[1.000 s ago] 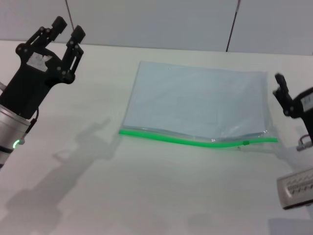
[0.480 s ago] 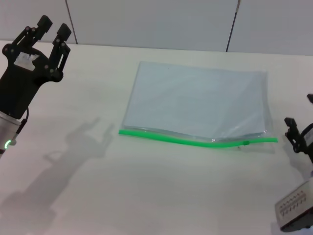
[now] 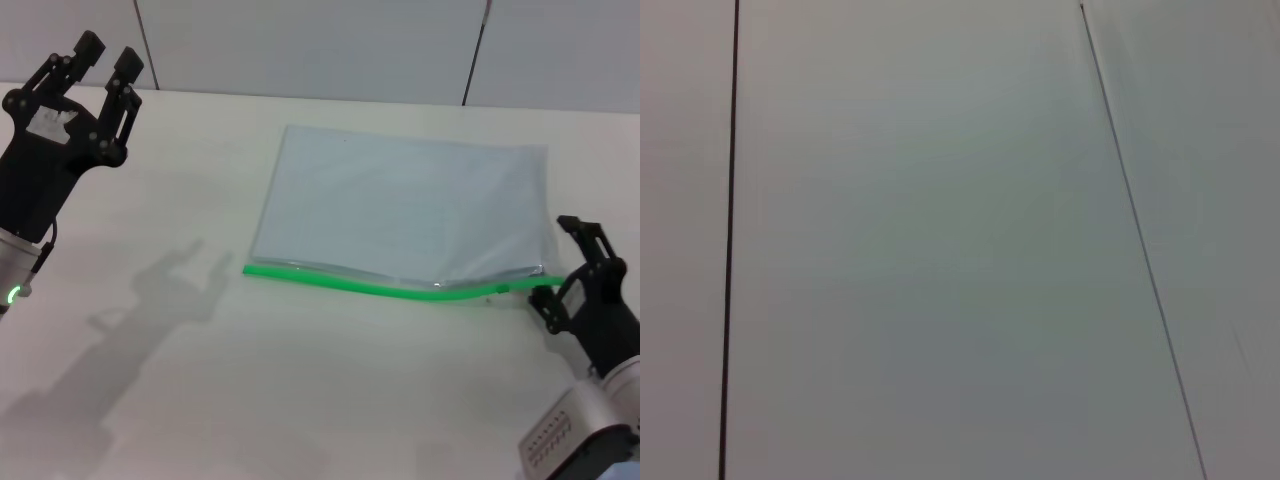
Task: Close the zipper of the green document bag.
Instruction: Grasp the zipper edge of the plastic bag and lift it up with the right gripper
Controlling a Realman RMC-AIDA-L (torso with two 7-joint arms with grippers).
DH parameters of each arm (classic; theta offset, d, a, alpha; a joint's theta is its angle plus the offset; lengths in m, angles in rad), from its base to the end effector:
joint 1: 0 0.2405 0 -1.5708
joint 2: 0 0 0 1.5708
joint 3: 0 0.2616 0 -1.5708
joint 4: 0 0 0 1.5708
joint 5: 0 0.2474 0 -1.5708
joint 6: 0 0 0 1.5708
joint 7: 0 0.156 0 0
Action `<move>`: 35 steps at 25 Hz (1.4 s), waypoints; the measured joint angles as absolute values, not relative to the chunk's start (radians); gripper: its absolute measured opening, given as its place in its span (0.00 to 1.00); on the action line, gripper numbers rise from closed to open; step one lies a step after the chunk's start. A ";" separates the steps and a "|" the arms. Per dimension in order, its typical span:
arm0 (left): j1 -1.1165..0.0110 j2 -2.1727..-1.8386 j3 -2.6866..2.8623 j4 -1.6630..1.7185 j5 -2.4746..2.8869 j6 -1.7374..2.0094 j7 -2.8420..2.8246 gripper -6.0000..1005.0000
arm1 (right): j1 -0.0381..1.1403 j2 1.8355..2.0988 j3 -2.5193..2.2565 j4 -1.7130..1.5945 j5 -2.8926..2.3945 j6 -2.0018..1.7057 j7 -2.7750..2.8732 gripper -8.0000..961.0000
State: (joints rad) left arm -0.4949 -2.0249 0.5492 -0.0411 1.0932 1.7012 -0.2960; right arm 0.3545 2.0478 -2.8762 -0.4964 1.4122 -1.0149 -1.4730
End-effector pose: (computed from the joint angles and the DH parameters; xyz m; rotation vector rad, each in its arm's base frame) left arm -0.3103 0.3372 0.0078 -1.6885 -0.1412 -1.0895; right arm 0.3333 0.3071 -0.1280 -1.8157 -0.5413 -0.3392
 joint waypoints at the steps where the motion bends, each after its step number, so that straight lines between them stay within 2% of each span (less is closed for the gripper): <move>1: -0.495 -2.025 0.549 -0.041 1.093 1.701 -0.296 0.40 | 0.357 2.048 -2.876 -0.502 1.403 -1.008 -1.474 0.84; 14: -0.500 -2.027 0.549 -0.041 1.094 1.701 -0.296 0.40 | 0.407 2.048 -2.876 -0.533 1.388 -0.920 -1.483 0.81; 24: -0.498 -2.028 0.549 -0.041 1.094 1.692 -0.296 0.40 | 0.420 2.048 -2.875 -0.557 1.403 -0.903 -1.484 0.56; 30: -0.500 -2.028 0.555 -0.041 1.095 1.686 -0.296 0.40 | 0.431 2.047 -2.875 -0.600 1.399 -0.903 -1.484 0.32; 33: -0.503 -2.027 0.560 -0.041 1.101 1.668 -0.296 0.40 | 0.438 2.045 -2.876 -0.623 1.381 -0.903 -1.484 0.14; 35: -0.507 -2.027 0.569 -0.041 1.105 1.649 -0.288 0.40 | 0.444 2.044 -2.876 -0.638 1.358 -0.903 -1.481 0.12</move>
